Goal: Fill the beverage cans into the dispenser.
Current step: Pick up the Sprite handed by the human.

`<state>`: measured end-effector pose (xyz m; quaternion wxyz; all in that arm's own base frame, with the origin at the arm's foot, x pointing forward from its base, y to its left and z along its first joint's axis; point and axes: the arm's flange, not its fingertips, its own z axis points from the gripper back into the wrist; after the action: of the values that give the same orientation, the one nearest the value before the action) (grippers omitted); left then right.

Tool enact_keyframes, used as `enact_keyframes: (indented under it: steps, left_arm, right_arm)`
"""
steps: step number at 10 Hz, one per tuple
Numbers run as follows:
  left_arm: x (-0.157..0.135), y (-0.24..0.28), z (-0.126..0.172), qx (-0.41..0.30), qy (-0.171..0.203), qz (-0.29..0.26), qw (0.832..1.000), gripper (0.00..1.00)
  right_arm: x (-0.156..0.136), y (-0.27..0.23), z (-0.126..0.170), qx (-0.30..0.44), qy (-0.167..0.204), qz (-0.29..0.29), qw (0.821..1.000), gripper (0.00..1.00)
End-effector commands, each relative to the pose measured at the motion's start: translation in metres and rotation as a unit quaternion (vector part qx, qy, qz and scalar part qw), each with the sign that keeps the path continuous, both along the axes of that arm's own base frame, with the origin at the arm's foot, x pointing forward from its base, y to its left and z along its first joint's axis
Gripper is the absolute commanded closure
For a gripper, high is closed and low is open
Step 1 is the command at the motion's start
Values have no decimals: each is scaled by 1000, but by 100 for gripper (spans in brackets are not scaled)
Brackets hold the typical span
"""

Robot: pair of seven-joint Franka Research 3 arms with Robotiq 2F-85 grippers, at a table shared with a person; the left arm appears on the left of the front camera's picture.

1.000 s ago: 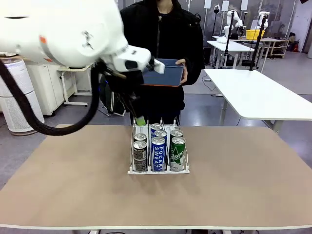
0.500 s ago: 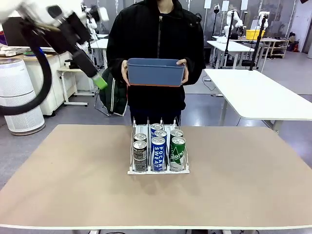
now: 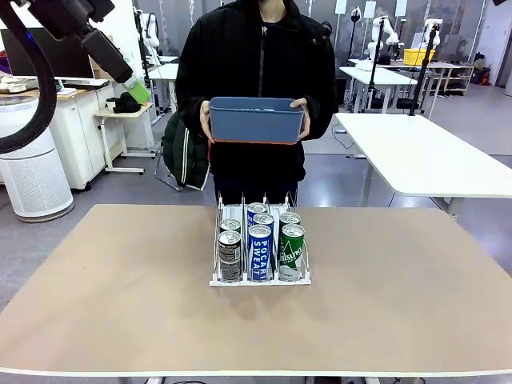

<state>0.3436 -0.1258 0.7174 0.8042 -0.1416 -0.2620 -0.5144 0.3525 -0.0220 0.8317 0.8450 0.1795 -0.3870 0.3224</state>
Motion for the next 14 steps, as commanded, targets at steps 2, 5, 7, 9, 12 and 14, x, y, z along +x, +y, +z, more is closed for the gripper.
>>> enact_keyframes:
  steps: [2, 5, 7, 9, 12, 14]
  left_arm:
    - [1, 0, -11, -4, 7, -1, 1000, 0]
    - [1, -1, -7, 1, 7, 0, 1000, 0]
    - [17, 21, 9, -17, -7, 69, 997, 0]
    - [26, 34, 26, -11, -25, 106, 994, 0]
    - [30, 49, 58, -7, -34, 147, 989, 0]
    - [36, 56, 68, -9, -28, 140, 990, 0]
  right_arm:
    - [1, 2, -1, 4, 0, 0, 1000, 0]
    - [1, 2, -1, 4, 0, 0, 1000, 0]
    - [1, 2, -1, 4, 0, 0, 1000, 0]
    - [1, 2, -1, 4, 0, 0, 1000, 0]
    - [1, 2, -1, 4, 0, 0, 1000, 0]
    - [1, 2, -1, 4, 0, 0, 1000, 0]
